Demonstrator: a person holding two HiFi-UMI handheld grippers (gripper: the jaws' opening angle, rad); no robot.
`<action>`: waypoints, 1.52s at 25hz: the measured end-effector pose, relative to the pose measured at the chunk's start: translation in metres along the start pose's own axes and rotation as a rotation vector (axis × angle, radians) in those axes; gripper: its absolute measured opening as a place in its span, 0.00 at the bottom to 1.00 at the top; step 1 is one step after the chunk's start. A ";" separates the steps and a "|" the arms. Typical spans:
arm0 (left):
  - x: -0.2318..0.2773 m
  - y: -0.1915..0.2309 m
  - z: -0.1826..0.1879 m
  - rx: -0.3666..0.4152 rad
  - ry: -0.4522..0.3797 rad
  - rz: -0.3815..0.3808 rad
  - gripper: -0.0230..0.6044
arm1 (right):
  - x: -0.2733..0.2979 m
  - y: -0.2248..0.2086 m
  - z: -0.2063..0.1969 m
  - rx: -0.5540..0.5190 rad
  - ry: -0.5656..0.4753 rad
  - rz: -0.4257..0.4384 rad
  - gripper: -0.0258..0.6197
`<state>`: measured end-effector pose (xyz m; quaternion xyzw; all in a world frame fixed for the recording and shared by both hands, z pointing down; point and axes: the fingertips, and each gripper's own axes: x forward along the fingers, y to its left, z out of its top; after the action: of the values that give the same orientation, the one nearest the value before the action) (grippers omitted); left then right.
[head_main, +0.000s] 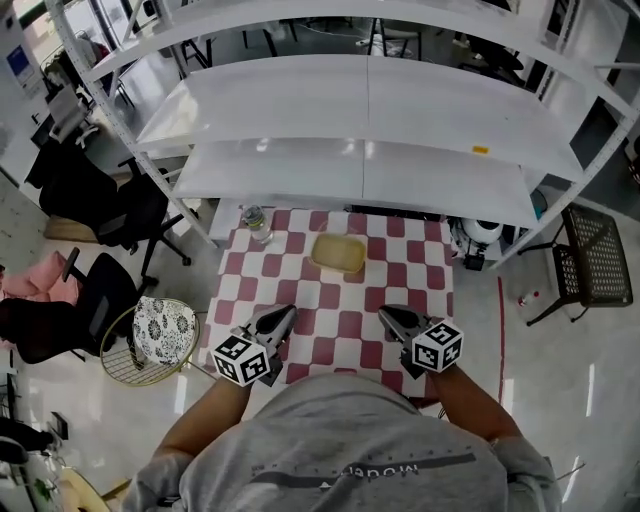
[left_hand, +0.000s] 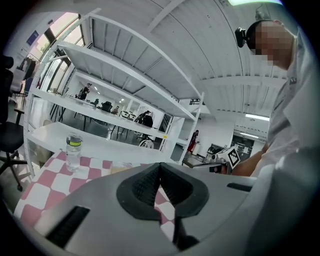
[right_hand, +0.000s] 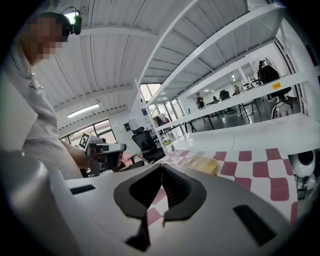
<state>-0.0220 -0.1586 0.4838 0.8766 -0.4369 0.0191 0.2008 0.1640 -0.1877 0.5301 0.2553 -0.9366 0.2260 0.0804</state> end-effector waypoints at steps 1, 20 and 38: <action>0.005 0.000 0.000 0.001 0.005 -0.001 0.06 | 0.002 -0.005 0.000 0.005 -0.001 0.001 0.08; 0.010 0.088 0.003 0.025 0.108 -0.206 0.06 | 0.075 -0.013 0.001 0.073 -0.006 -0.207 0.08; 0.038 0.121 -0.003 0.015 0.116 -0.182 0.06 | 0.122 -0.087 0.020 0.036 0.131 -0.246 0.09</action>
<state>-0.0916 -0.2510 0.5349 0.9115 -0.3431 0.0549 0.2200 0.1032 -0.3178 0.5780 0.3540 -0.8869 0.2473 0.1640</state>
